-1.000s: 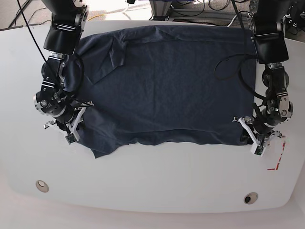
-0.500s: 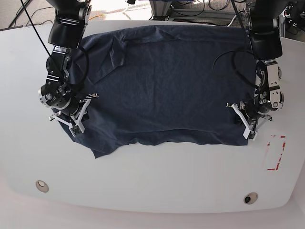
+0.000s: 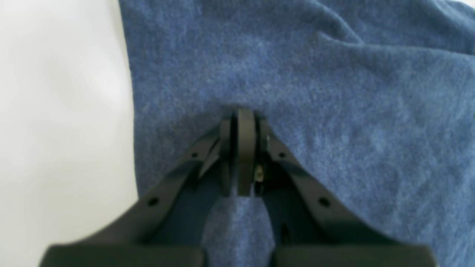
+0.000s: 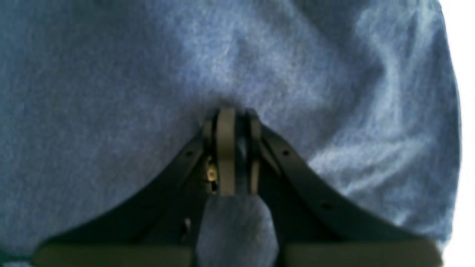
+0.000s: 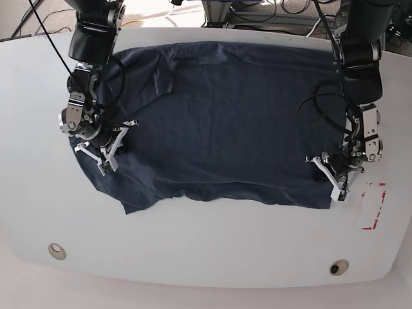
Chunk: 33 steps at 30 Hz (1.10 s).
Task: Layout the t-shirt on the table in an organized manner, then fold the t-shirt properly
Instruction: 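Pull the hem edge with both grippers to smooth the shirt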
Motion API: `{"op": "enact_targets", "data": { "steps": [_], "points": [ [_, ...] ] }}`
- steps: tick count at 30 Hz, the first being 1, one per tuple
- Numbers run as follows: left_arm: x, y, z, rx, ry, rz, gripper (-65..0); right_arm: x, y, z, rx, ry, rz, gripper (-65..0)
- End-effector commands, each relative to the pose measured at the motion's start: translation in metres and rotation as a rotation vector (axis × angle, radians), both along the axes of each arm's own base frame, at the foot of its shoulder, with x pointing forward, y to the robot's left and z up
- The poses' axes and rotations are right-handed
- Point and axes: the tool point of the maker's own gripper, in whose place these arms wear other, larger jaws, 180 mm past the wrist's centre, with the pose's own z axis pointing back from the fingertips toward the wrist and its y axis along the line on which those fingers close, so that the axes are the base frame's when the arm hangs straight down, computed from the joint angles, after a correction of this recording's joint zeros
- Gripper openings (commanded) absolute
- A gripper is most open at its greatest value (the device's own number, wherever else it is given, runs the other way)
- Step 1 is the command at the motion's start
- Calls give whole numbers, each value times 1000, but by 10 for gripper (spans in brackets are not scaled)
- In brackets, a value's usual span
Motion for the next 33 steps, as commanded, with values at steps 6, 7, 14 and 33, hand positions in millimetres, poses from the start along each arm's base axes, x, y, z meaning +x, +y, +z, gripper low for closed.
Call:
{"op": "enact_targets", "data": {
  "steps": [6,7,14,33],
  "points": [
    [17,-2,17,57,-29,-58,-649,18,-18,-3,21,2,-29,-606],
    [18,-3,18,60,-35,-65,-649,21,-21,-3,25,1,-34,-606],
    [21,-6,21,62,-63,-76,-649,30,-31,2,26,-12,-46,-606],
    [36,13,59,126,-115,-77,-644,54,-37,91,-146,-184,-7,-601]
  ]
}}
